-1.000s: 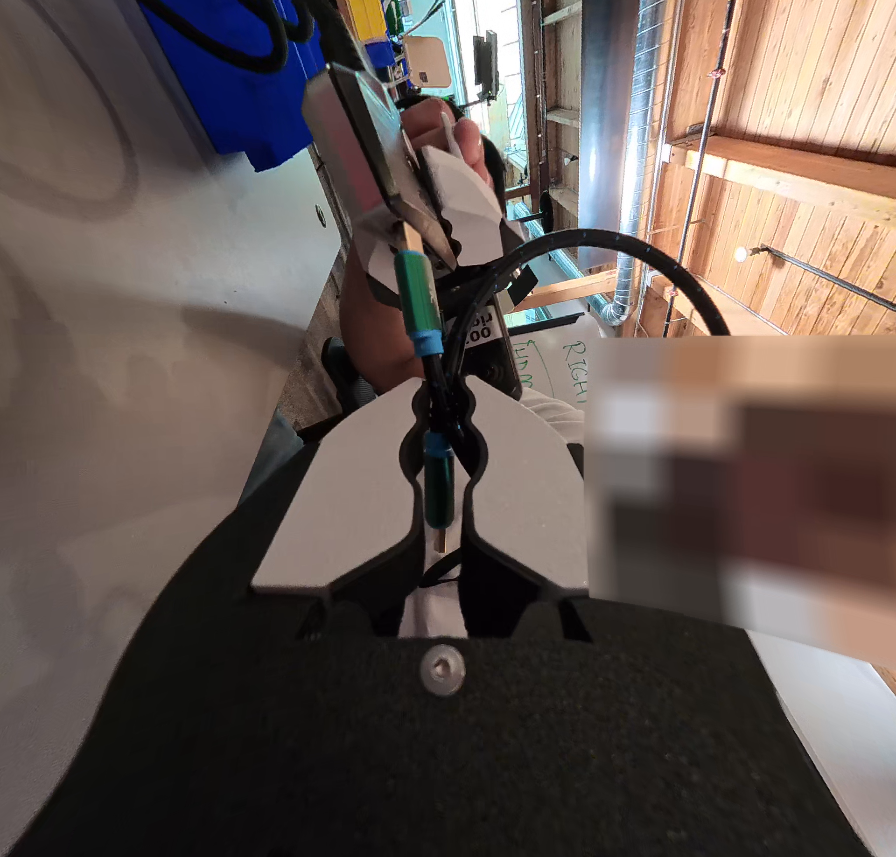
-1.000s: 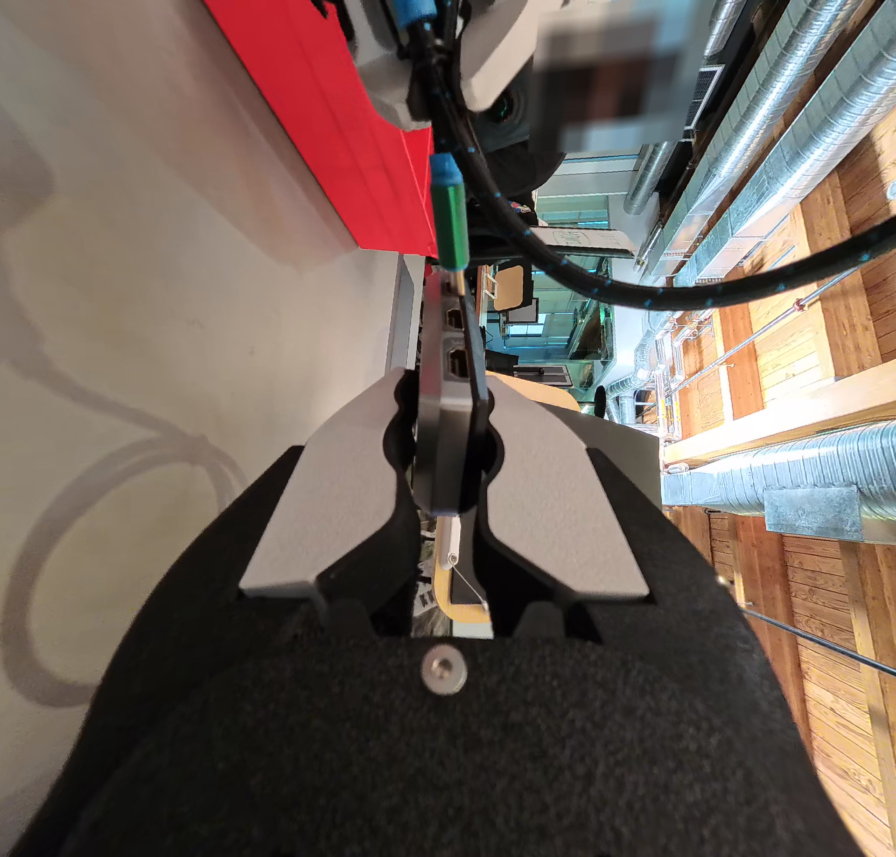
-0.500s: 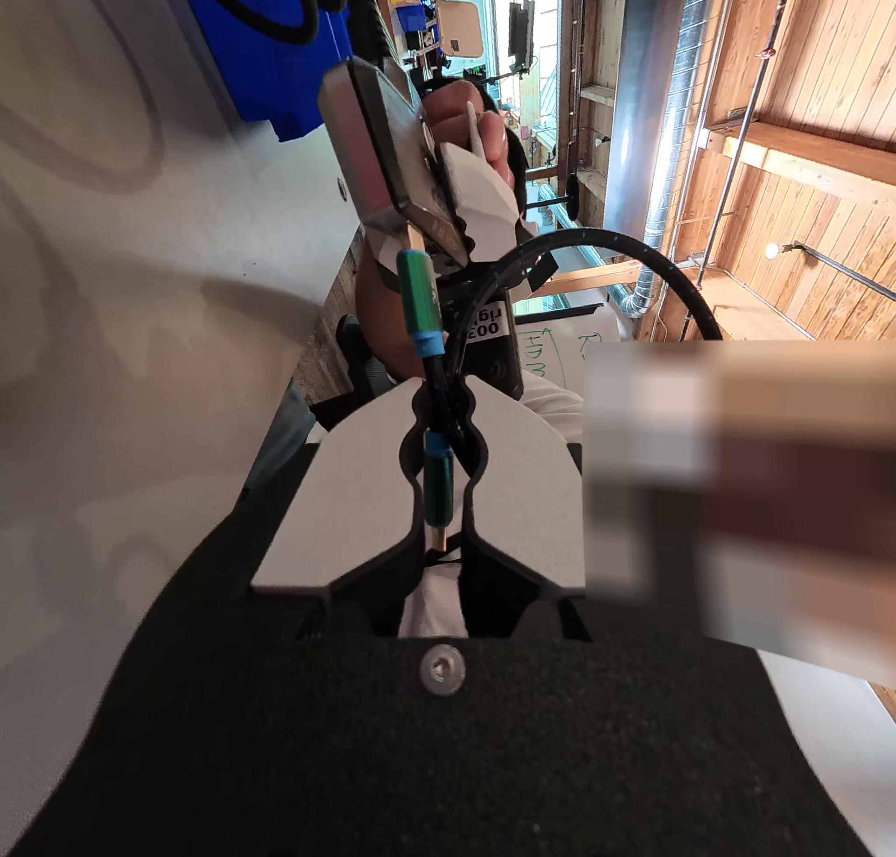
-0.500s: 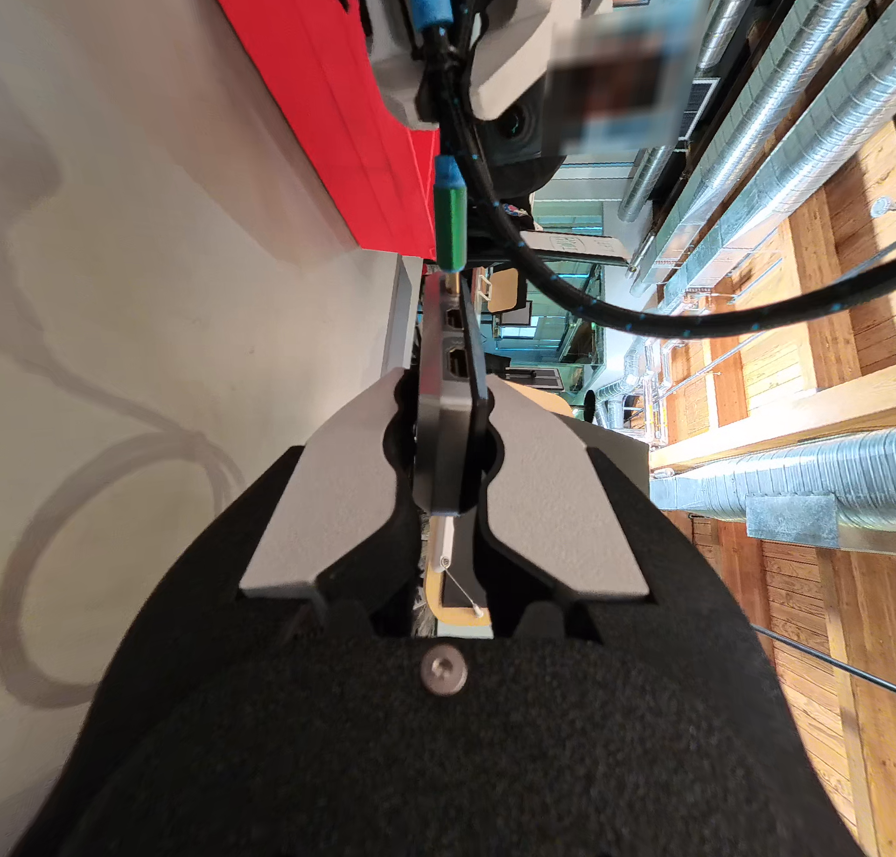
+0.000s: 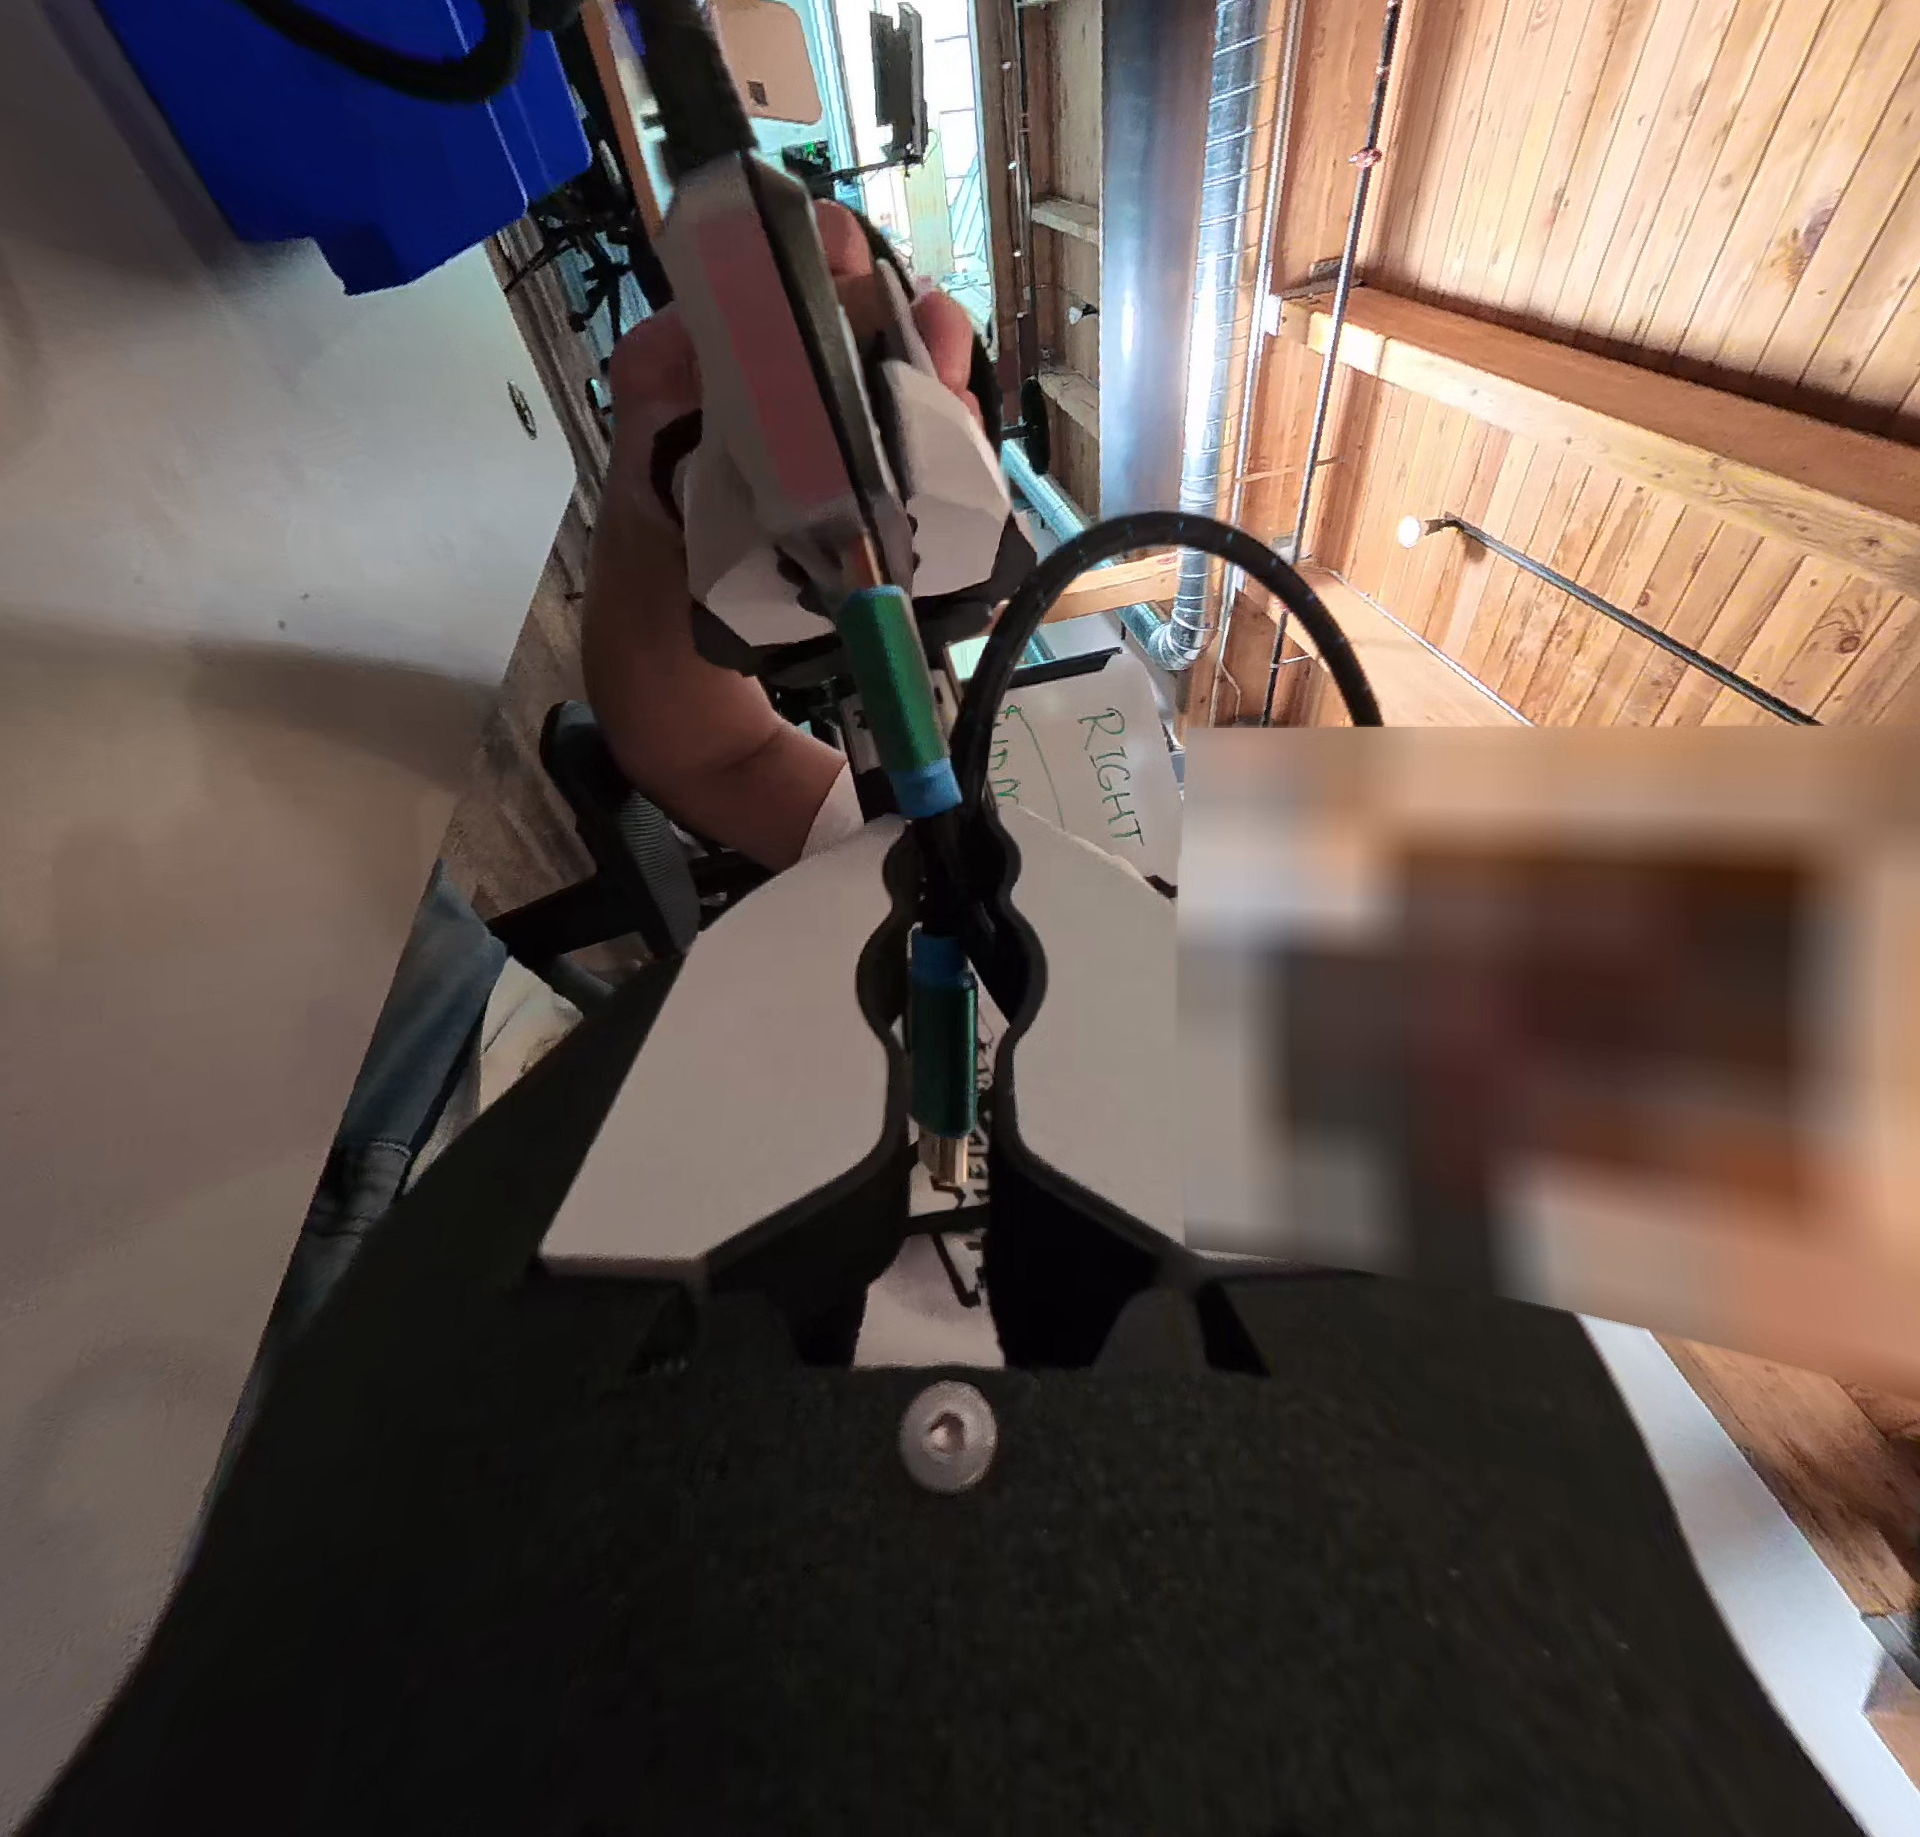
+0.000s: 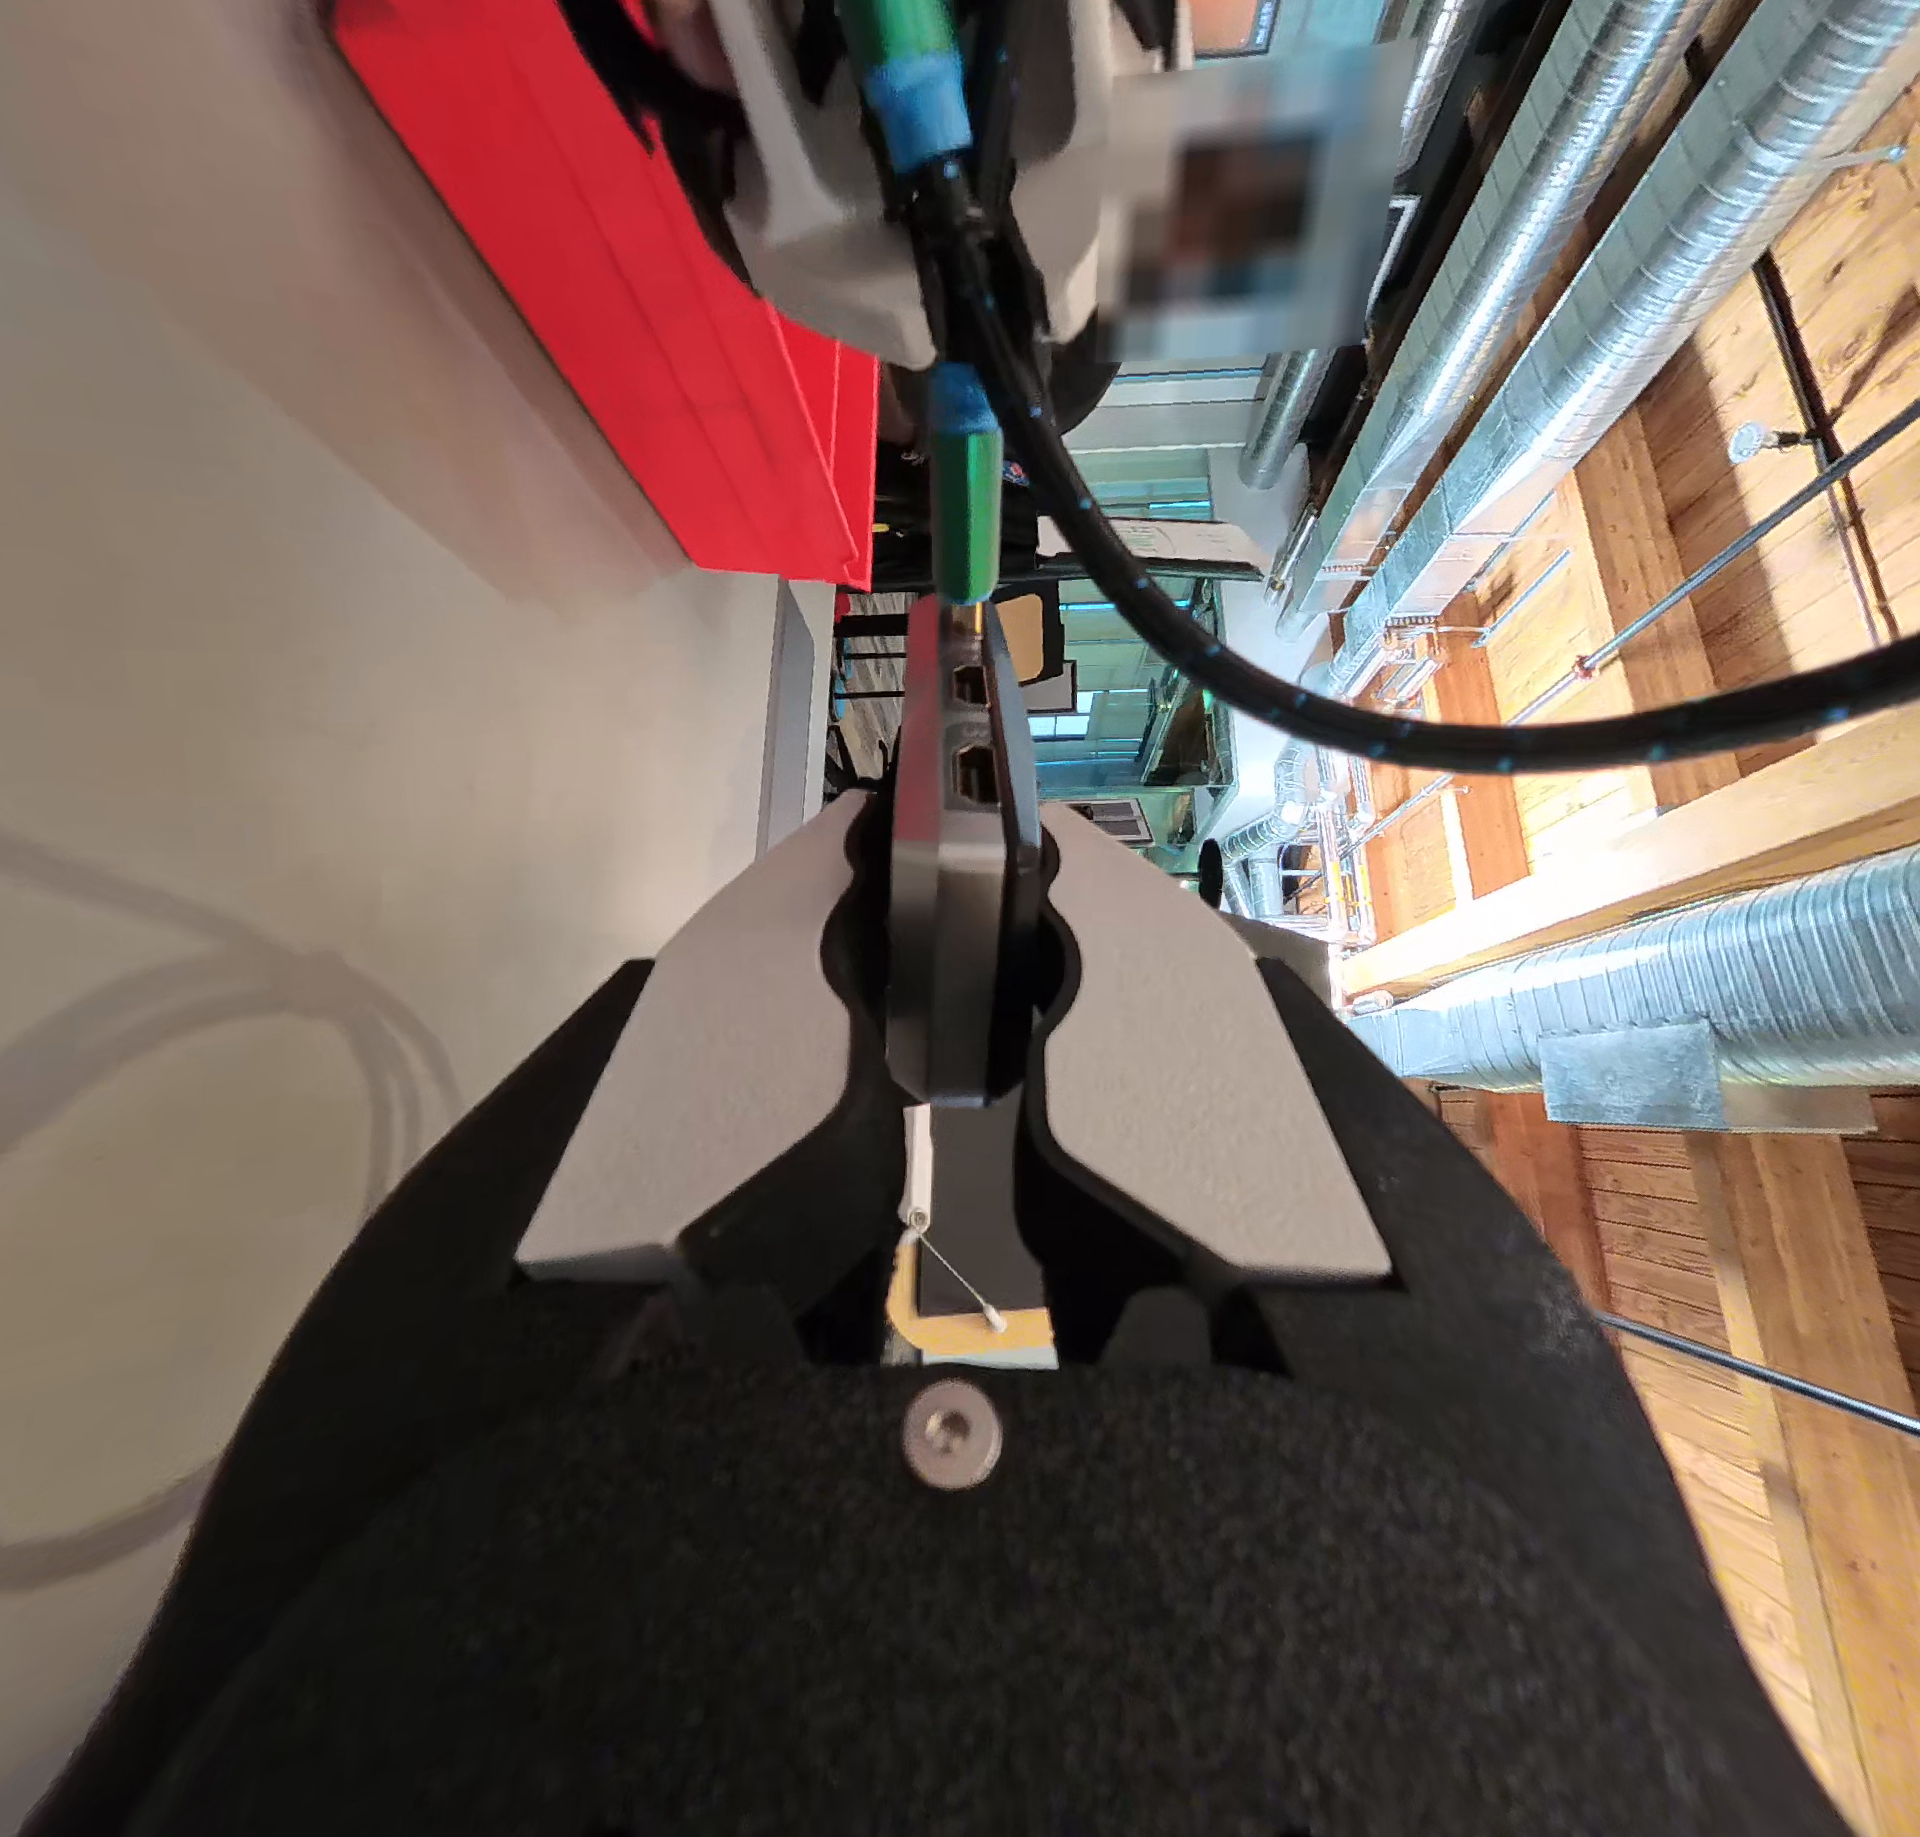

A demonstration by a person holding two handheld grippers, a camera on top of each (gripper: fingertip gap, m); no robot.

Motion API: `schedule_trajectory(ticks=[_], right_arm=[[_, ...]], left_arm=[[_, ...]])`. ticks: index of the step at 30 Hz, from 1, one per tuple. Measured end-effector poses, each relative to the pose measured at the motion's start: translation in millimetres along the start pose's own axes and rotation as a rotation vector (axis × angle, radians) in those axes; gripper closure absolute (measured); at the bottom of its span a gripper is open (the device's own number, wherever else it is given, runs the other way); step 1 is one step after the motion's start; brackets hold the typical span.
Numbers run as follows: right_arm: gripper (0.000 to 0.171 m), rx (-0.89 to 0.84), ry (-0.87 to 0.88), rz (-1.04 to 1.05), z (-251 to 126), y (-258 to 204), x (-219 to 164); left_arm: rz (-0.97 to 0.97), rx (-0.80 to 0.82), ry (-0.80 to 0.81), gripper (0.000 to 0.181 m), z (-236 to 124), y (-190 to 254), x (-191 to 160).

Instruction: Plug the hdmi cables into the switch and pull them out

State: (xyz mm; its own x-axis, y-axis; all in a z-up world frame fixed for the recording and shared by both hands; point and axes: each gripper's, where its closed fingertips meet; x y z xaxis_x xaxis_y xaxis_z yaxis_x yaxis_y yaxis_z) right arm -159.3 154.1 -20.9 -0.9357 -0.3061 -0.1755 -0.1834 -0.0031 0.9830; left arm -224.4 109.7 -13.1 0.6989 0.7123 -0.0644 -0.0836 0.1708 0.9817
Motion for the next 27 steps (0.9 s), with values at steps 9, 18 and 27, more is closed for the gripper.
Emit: schedule_trajectory(ticks=[9, 18, 27], right_arm=[[0.150, -0.015, 0.051, 0.008, -9, 10, 12], [0.149, 0.028, 0.028, 0.032, 1, -3, 8], [0.148, 0.080, 0.004, 0.164, 7, -13, -9]], left_arm=[[0.035, 0.017, -0.077, 0.172, -3, 10, -13], [0.046, 0.080, 0.001, 0.171, -10, -1, 5], [0.392, 0.238, 0.245, 0.146, -29, 18, 36]])
Point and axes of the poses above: each gripper's, where its closed fingertips meet, z out along the fingers, x out of its top, y = z × x across the jaws, and after that the axes turned 13 degrees about -z, right-handed
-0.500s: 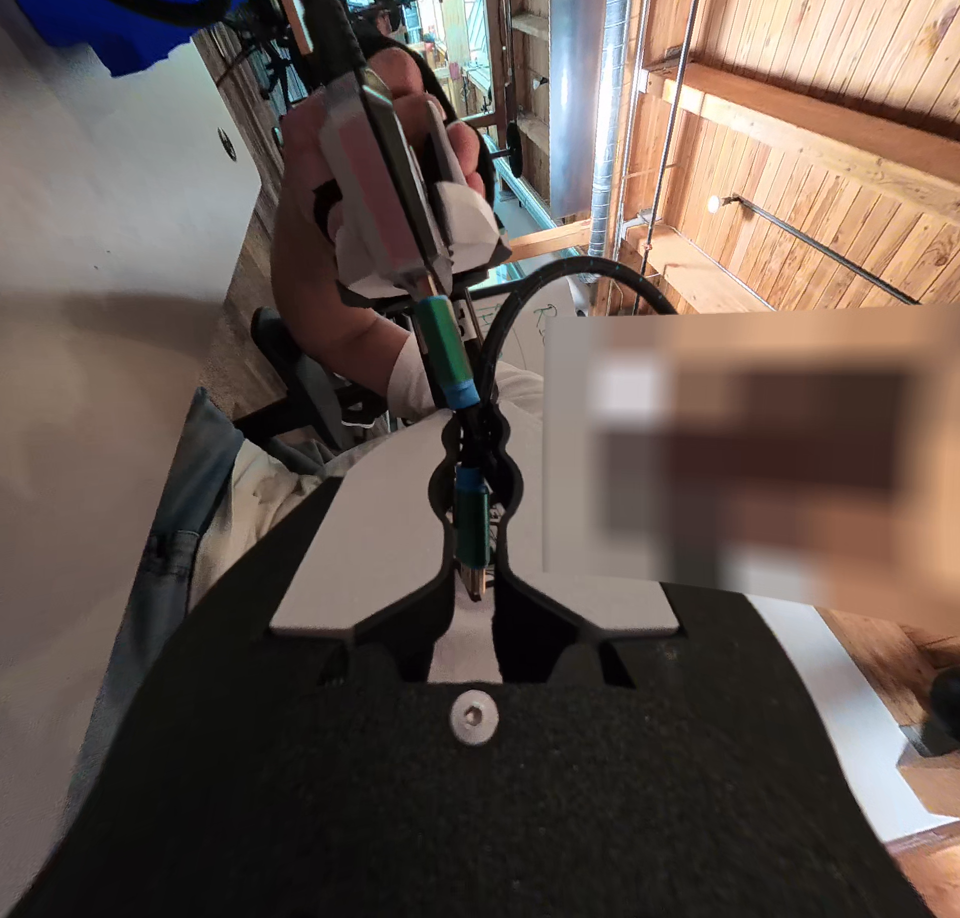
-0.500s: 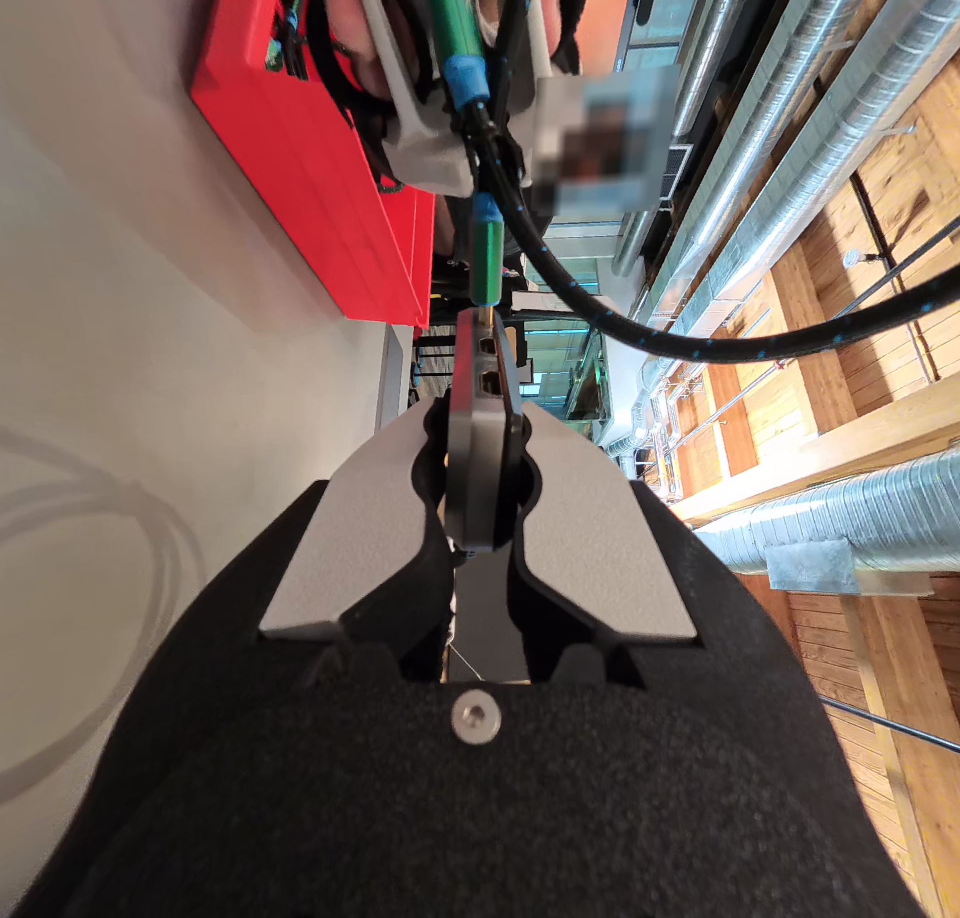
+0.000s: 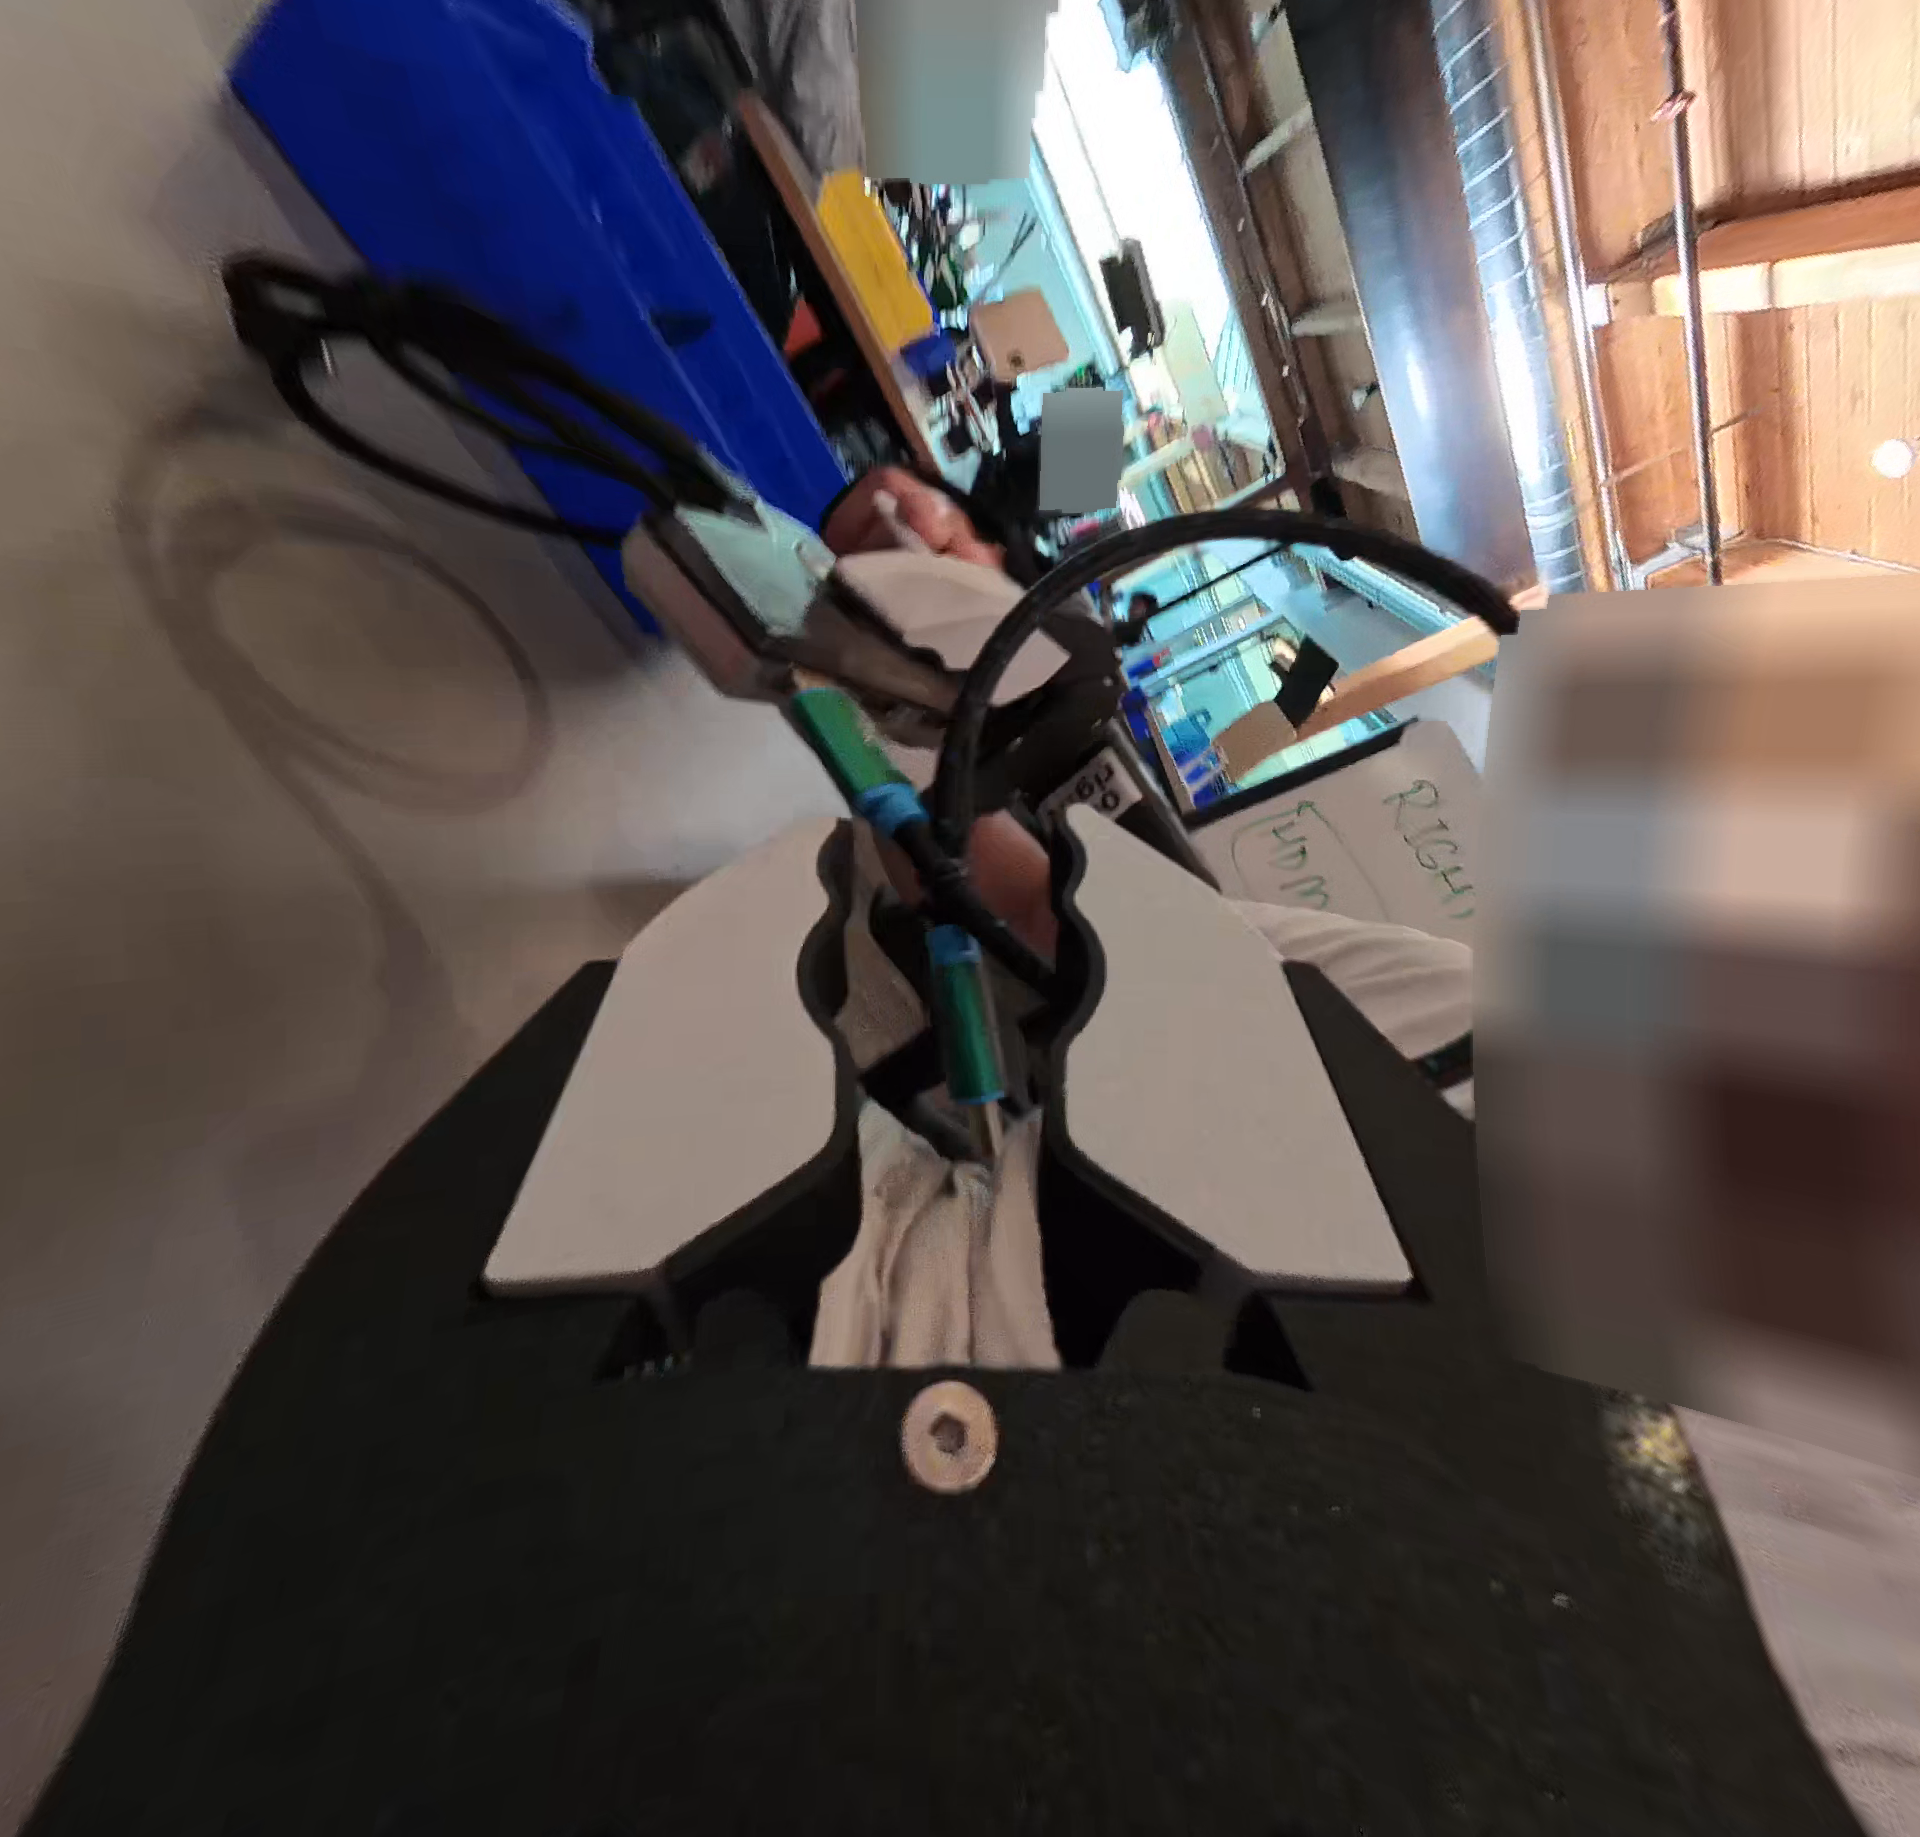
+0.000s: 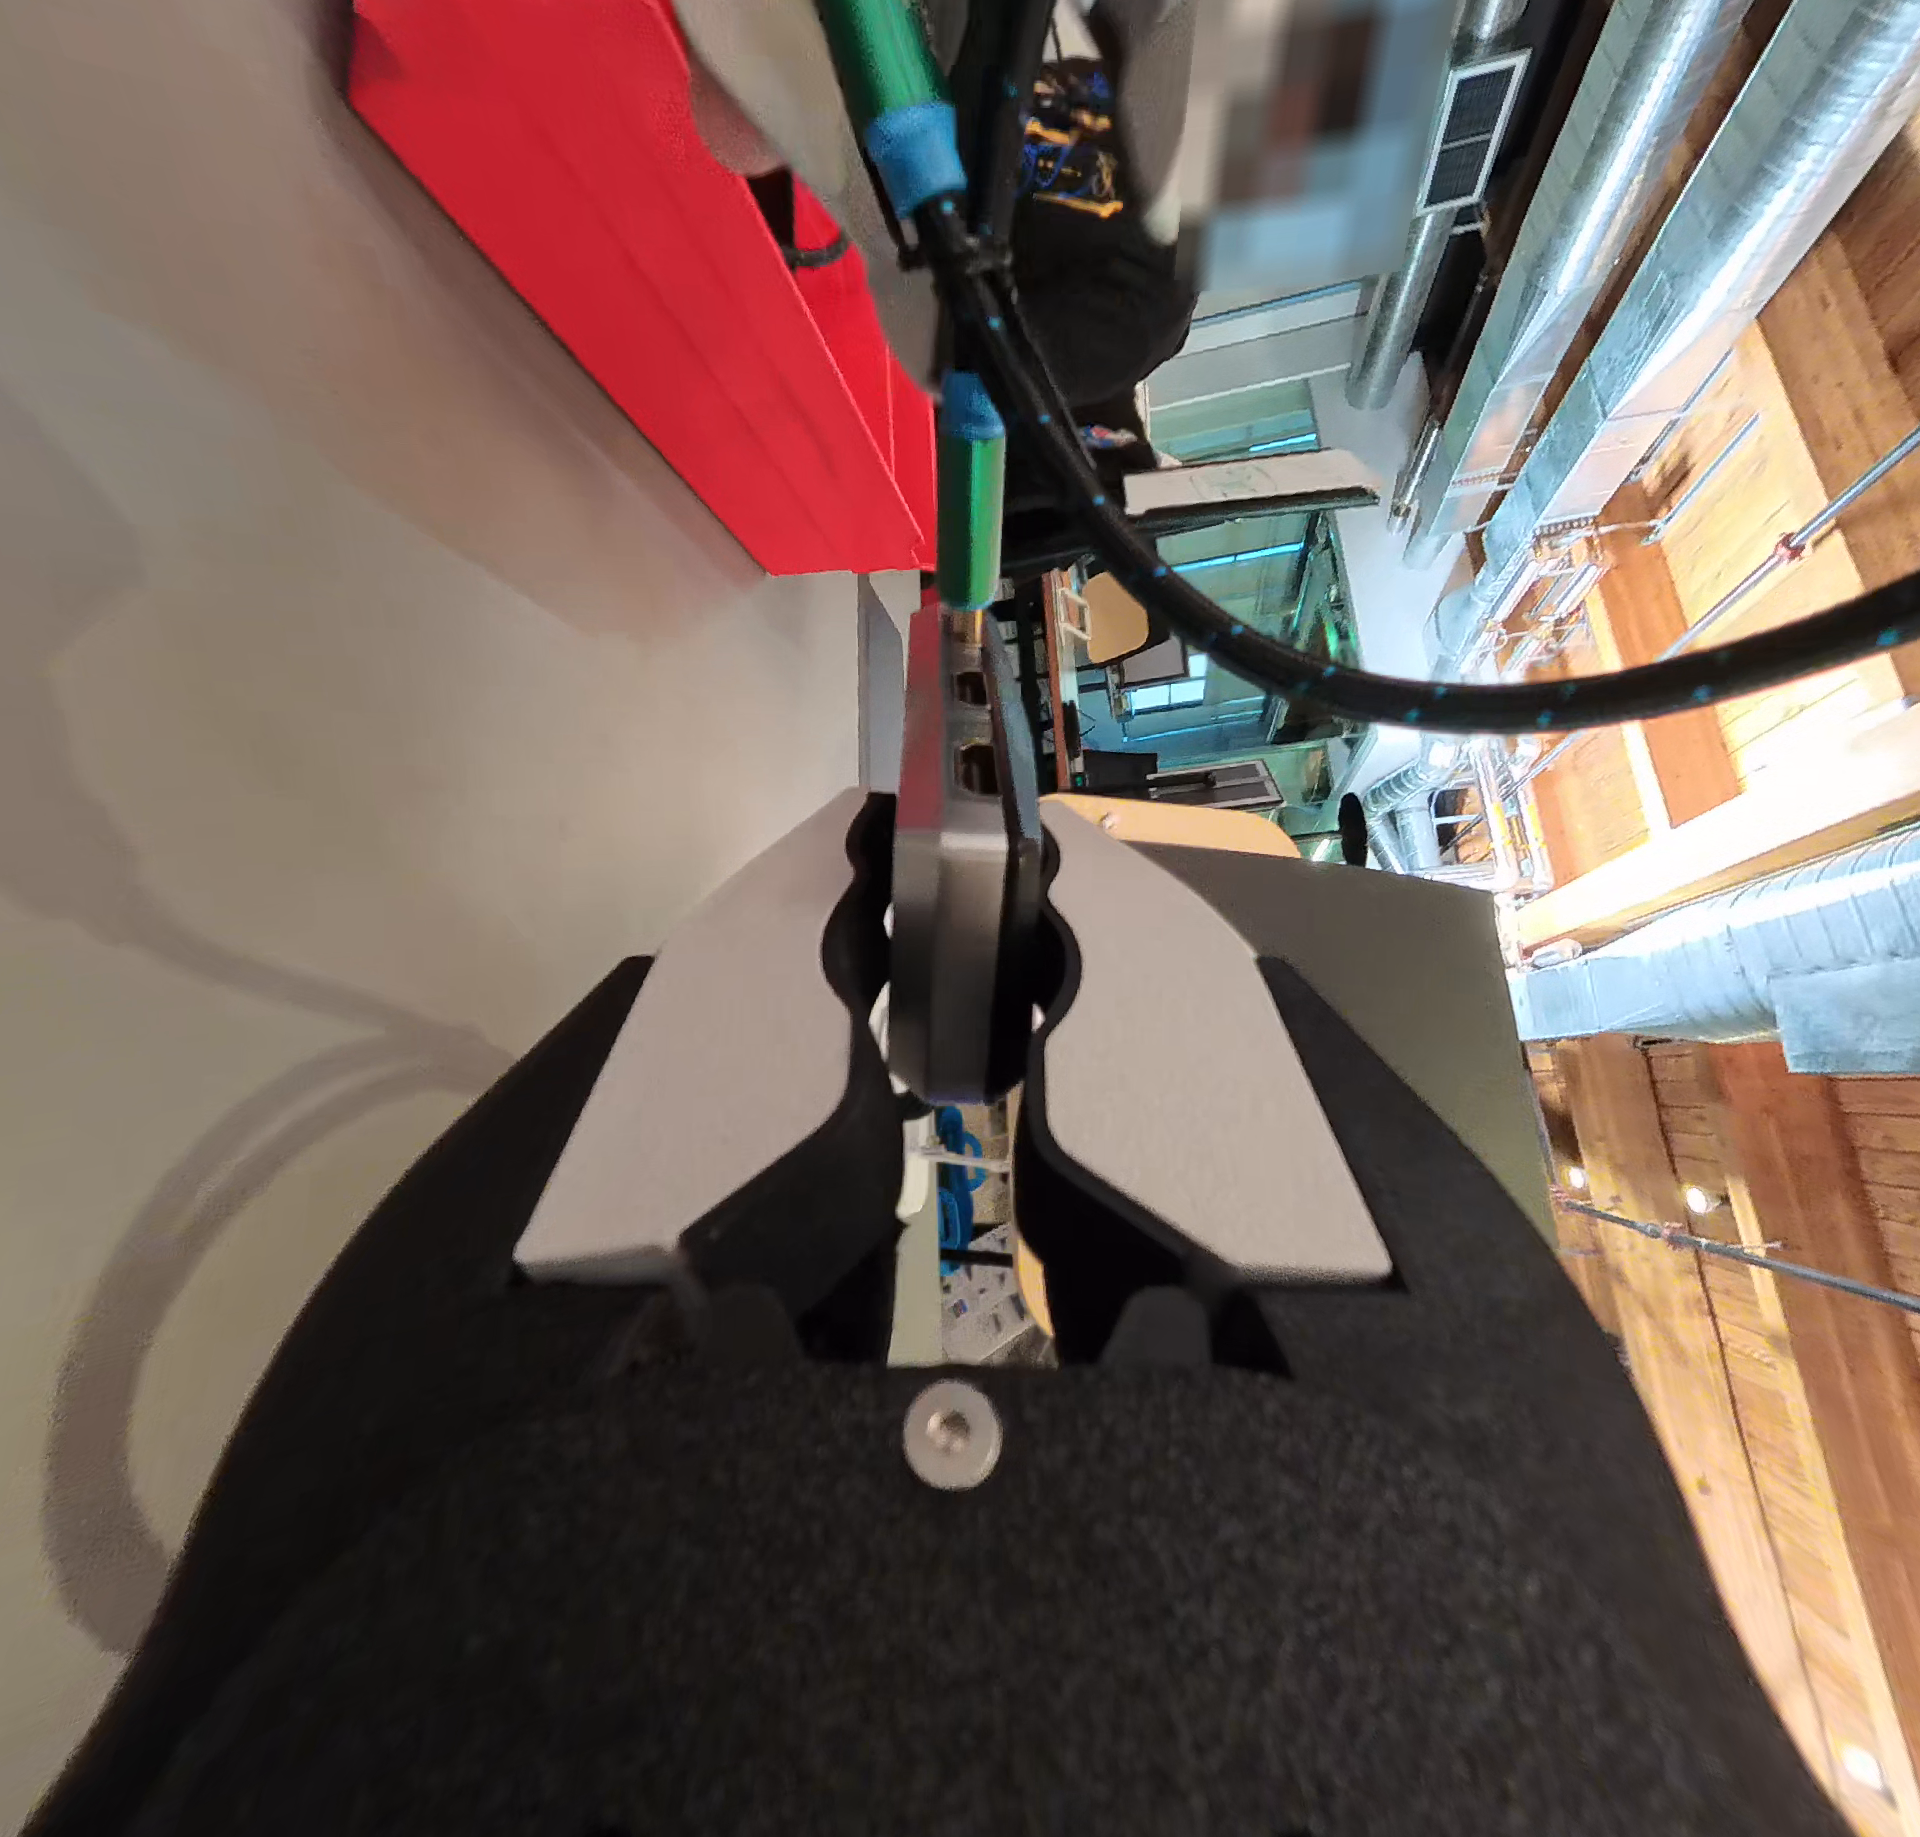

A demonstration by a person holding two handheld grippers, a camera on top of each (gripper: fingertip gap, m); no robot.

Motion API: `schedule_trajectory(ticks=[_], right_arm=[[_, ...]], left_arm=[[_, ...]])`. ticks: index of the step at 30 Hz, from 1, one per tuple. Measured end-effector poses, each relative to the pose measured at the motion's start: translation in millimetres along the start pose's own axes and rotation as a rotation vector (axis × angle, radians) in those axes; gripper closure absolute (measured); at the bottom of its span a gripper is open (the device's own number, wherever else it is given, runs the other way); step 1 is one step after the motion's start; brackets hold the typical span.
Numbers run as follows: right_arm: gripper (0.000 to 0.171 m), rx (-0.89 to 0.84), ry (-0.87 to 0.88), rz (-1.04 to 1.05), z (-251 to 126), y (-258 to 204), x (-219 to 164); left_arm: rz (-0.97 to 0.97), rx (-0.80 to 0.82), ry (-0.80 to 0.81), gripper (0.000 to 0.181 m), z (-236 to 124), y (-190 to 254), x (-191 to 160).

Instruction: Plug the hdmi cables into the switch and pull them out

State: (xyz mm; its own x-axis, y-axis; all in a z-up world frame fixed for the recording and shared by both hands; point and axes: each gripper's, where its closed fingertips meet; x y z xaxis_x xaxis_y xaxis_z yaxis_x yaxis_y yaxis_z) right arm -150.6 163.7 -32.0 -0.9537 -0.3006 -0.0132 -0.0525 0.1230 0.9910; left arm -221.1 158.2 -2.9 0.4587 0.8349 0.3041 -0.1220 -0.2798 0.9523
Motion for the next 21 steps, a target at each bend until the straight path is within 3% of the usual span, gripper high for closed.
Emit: schedule_trajectory(ticks=[3, 8, 12, 15, 18, 21], right_arm=[[0.148, 0.013, -0.012, 0.031, 0, -1, -5], [0.148, 0.029, -0.037, 0.060, 0, -3, -14], [0.148, 0.021, -0.045, 0.059, 0, -2, -18], [0.148, 0.022, -0.053, 0.051, 1, -3, -19], [0.148, 0.022, -0.056, 0.028, 0, -5, -17], [0.148, 0.023, -0.058, 0.008, 1, -7, -15]], left_arm=[[0.166, 0.040, 0.191, 0.141, -20, 13, 19], [0.521, 0.309, 0.509, 0.142, -67, 12, 30], [0.687, 0.395, 0.466, 0.142, -50, 4, -2], [0.743, 0.424, 0.429, 0.132, -28, 3, -19], [0.762, 0.477, 0.415, 0.122, -13, -2, -23], [0.781, 0.535, 0.406, 0.125, -2, -5, -16]])
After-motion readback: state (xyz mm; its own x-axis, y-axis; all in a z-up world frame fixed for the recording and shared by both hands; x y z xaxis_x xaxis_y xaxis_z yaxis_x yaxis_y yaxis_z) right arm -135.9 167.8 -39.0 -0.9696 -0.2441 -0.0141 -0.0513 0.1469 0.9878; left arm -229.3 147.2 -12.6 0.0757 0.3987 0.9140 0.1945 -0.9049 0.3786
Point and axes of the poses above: each gripper's, where its closed fingertips meet, z out along the fingers, x out of its top, y = z × x across the jaws, and after that the axes turned 13 degrees about -z, right-handed
